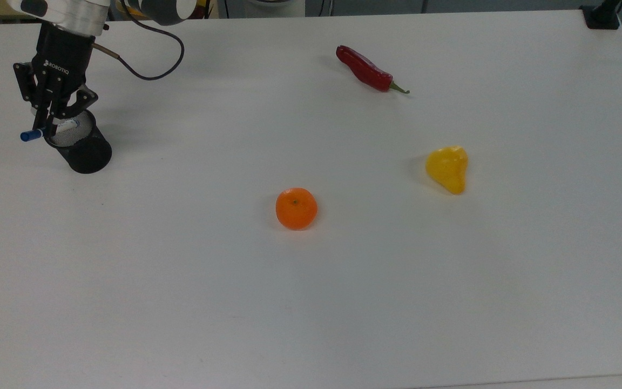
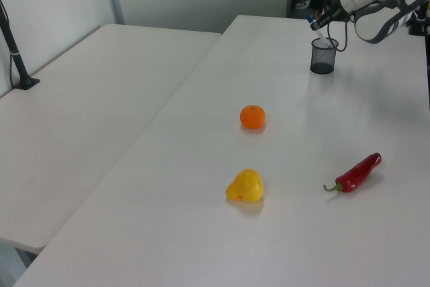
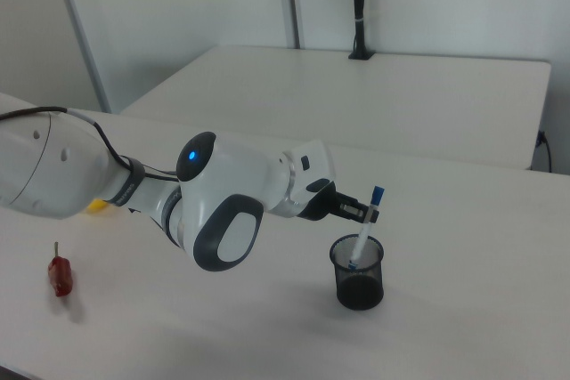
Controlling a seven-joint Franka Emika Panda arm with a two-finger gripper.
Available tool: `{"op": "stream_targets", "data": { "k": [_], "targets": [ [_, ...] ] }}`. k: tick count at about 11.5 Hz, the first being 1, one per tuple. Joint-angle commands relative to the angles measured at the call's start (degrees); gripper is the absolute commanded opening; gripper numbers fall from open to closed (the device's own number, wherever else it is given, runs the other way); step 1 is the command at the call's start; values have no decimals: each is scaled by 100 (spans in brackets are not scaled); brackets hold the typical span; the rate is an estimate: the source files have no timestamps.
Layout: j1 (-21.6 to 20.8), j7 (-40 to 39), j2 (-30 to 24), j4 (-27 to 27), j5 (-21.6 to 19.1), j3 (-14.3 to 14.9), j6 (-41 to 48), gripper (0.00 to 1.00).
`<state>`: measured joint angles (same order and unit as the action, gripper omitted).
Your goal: Place marker
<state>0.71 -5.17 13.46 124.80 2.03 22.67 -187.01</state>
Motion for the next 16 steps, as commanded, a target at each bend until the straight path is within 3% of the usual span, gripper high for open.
{"op": "stream_targets", "data": {
  "k": [1,2,5,7,9,14,16],
  "targets": [
    [17,16,-168,167,-27,36,-91,32],
    [17,16,-169,167,-27,36,-82,51],
    [17,16,-177,158,-36,36,-82,71],
    [26,16,-239,141,-36,36,-38,100],
    [35,-1,-353,-8,-36,45,504,100],
    [53,16,-871,-2114,-53,19,5631,100],
    [26,34,-1152,-2425,-97,-60,6840,100]
  ]
}}
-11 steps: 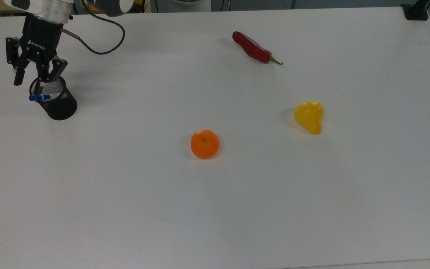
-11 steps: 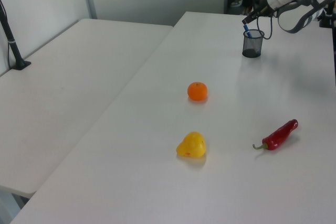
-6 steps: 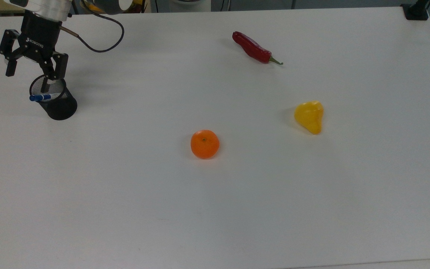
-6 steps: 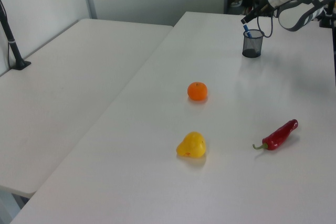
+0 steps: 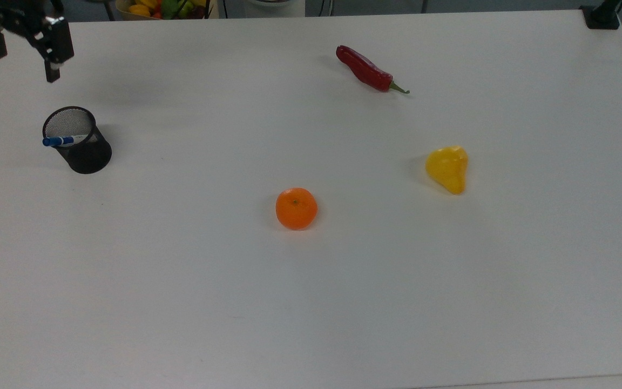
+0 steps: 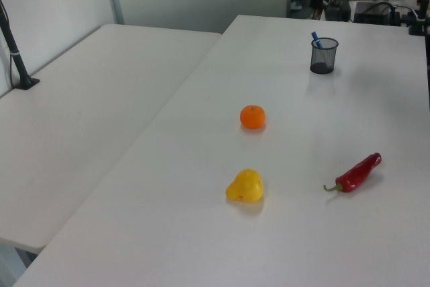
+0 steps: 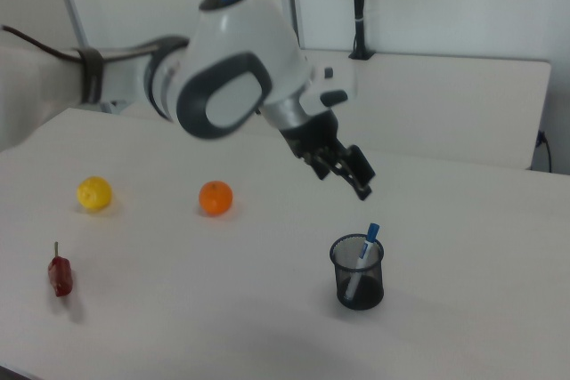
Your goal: Place marker
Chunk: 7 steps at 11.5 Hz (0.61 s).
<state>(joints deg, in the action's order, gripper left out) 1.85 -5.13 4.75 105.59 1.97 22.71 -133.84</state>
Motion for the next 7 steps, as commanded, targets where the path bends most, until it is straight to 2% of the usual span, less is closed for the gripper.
{"op": "stream_targets", "data": {
  "k": [1,3,4,6,7],
  "targets": [
    [-97,30,-482,-557,-187,-222,1893,100],
    [-88,30,-729,-732,-346,-521,2499,100],
    [-71,117,-809,-951,-346,-827,3112,100],
    [-88,817,-836,-1364,-355,-1250,3853,100],
    [-97,986,-836,-1392,-355,-1408,3961,100]
  ]
}}
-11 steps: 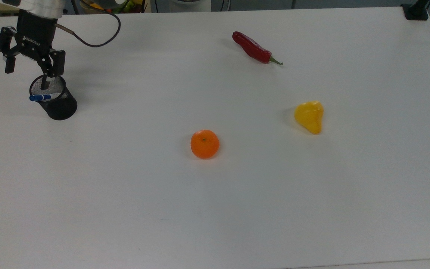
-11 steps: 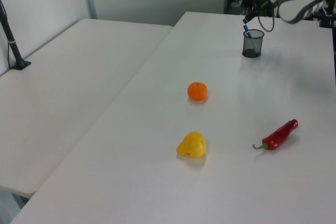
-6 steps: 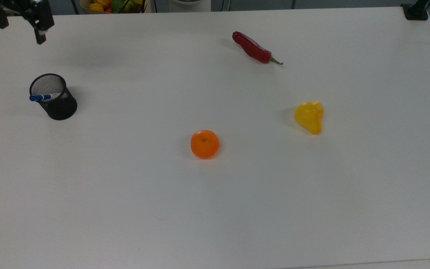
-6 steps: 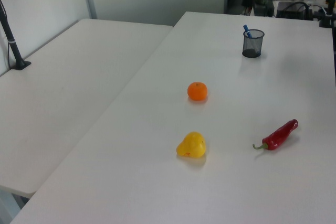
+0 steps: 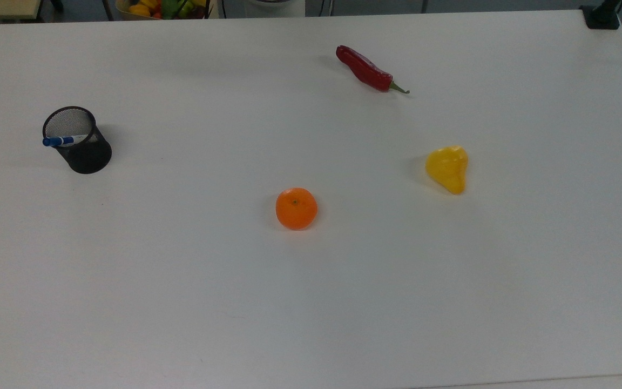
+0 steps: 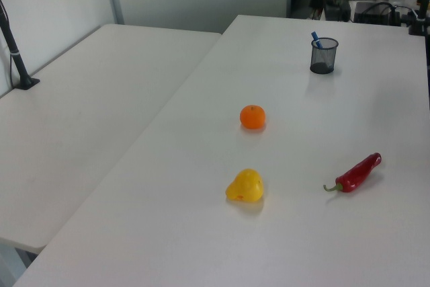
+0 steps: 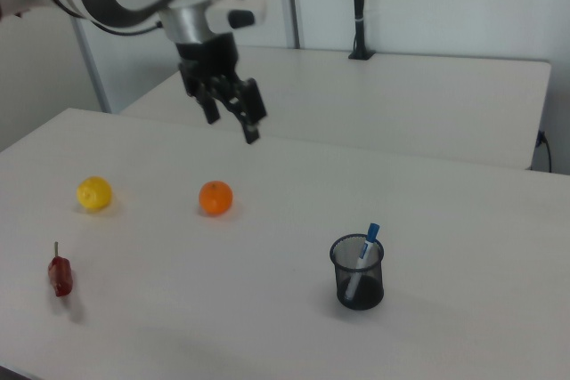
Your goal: Place marker
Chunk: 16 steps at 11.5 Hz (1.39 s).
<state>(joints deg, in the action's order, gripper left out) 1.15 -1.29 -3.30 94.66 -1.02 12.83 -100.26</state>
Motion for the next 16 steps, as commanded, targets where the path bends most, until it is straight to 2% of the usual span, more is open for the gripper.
{"op": "stream_targets", "data": {
  "k": [1,3,5,8,11,13,16],
  "targets": [
    [-27,795,-30,-299,-56,-700,717,100],
    [-71,798,-30,-264,-48,-1087,762,100],
    [-202,666,22,-203,-48,-1291,762,100],
    [-334,-149,40,-106,-39,-1266,675,100],
    [-379,-783,57,78,14,-1213,202,100],
    [-379,-803,49,88,5,-1091,130,100],
    [-458,-662,40,88,5,-1063,165,100]
  ]
}}
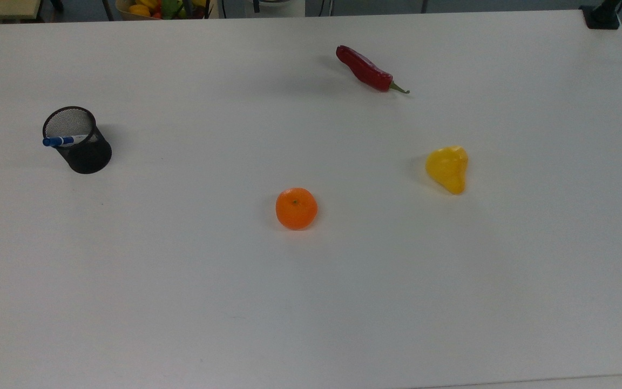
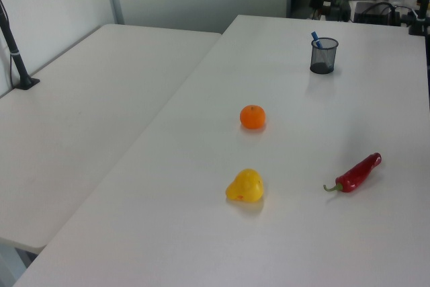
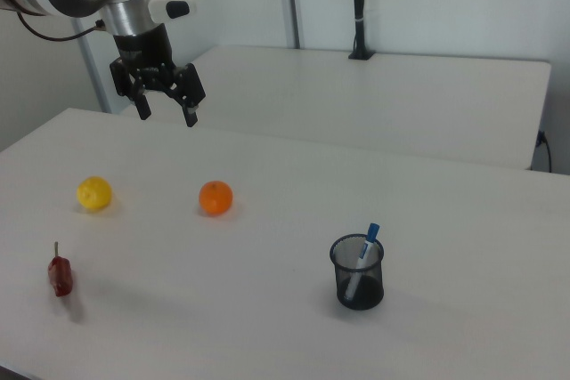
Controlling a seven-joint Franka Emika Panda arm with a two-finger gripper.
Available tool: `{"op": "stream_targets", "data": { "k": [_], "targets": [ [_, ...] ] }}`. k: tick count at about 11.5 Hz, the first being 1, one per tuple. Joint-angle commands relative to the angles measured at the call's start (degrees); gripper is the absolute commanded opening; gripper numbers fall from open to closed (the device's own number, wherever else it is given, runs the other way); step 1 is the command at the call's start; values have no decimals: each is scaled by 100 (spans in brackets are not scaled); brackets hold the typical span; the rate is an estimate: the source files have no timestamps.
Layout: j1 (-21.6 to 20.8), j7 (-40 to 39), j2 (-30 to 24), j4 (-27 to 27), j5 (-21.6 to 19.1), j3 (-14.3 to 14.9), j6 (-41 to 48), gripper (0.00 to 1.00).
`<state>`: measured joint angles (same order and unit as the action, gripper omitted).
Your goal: Place marker
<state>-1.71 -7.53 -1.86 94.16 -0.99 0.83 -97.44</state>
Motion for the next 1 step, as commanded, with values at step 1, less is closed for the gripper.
{"op": "stream_targets", "data": {
  "k": [1],
  "targets": [
    [-172,-47,-95,138,2,136,-118,100]
  ]
}}
